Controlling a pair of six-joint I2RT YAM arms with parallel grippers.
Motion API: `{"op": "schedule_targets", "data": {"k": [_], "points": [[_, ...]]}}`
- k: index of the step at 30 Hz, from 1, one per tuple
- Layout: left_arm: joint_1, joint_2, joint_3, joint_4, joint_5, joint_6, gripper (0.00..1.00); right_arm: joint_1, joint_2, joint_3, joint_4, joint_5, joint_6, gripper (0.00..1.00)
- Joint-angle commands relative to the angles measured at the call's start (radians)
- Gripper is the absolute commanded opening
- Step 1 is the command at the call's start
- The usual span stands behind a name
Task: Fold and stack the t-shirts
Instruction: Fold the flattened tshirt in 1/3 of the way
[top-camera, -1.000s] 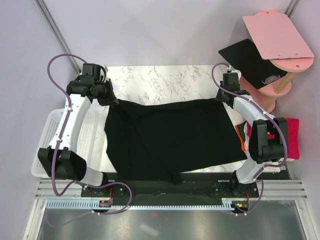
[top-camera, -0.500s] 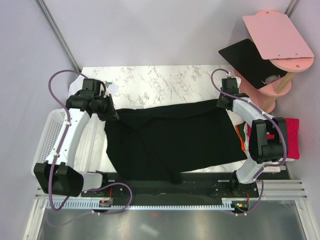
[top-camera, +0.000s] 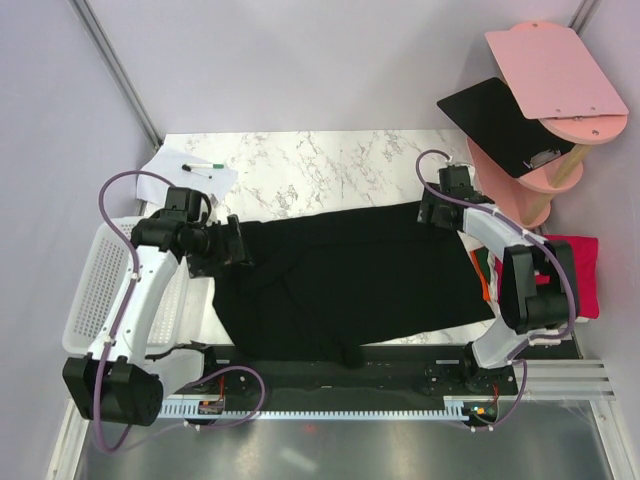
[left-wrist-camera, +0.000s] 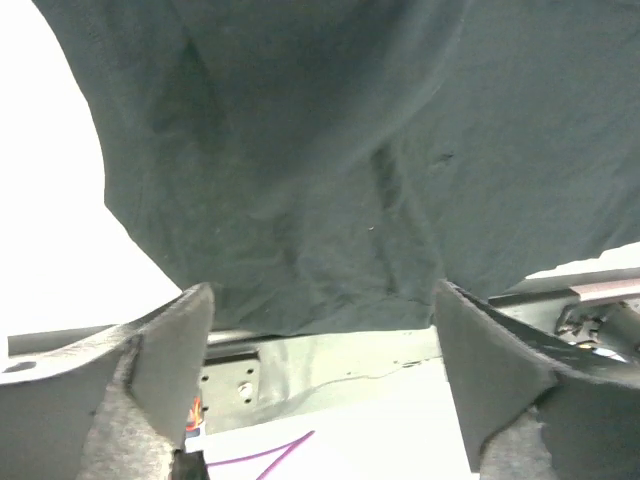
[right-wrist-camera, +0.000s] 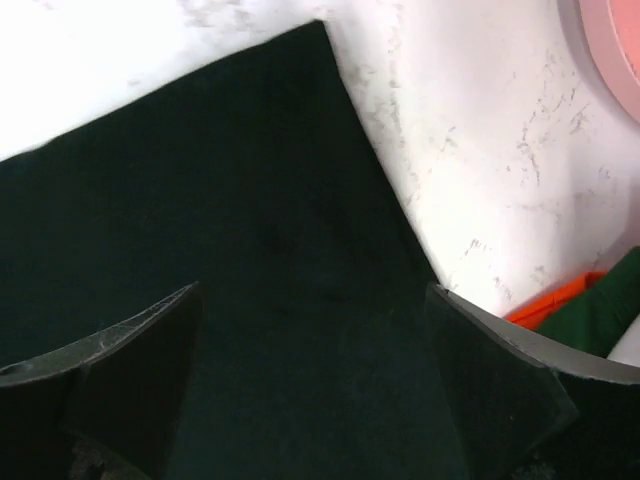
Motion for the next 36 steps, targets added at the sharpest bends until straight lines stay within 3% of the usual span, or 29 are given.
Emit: {"op": "schedule_targets", "data": {"k": [1, 5, 10, 14, 15, 17, 18, 19, 22, 25, 31, 36], "points": [[-0.001, -0.083, 0.014, -0.03, -0.056, 0.002, 1.0, 0.052, -0.145, -0.036, 0.069, -0.002, -0.04, 0.98], [-0.001, -0.048, 0.065, 0.023, -0.048, 0.01, 1.0, 0.078, -0.142, -0.039, 0.103, -0.045, -0.045, 0.98], [-0.005, 0.132, 0.094, 0.137, -0.045, 0.03, 1.0, 0.105, -0.079, -0.01, 0.119, -0.087, -0.043, 0.98], [-0.028, 0.281, 0.183, 0.149, -0.087, 0.024, 0.9, 0.139, -0.03, 0.022, 0.117, -0.175, -0.048, 0.96], [-0.031, 0.31, 0.204, 0.152, -0.094, 0.024, 0.67, 0.147, -0.018, 0.027, 0.119, -0.209, -0.045, 0.87], [-0.042, 0.382, 0.264, 0.152, -0.108, 0.024, 0.32, 0.182, -0.007, 0.031, 0.148, -0.34, -0.022, 0.69], [-0.044, 0.405, 0.281, 0.151, -0.113, 0.024, 0.07, 0.194, -0.002, 0.03, 0.16, -0.381, -0.005, 0.65], [-0.045, 0.446, 0.307, 0.152, -0.127, 0.024, 0.02, 0.208, 0.001, 0.024, 0.19, -0.409, 0.021, 0.64], [-0.053, 0.515, 0.335, 0.154, -0.147, 0.025, 0.02, 0.263, 0.008, -0.027, 0.339, -0.563, 0.16, 0.64], [-0.062, 0.586, 0.347, 0.152, -0.16, 0.03, 0.02, 0.355, 0.056, -0.042, 0.434, -0.646, 0.279, 0.56], [-0.077, 0.678, 0.361, 0.152, -0.188, 0.034, 0.02, 0.521, 0.192, -0.027, 0.519, -0.671, 0.383, 0.55], [-0.08, 0.687, 0.36, 0.152, -0.193, 0.042, 0.02, 0.589, 0.269, -0.024, 0.571, -0.665, 0.435, 0.56]]}}
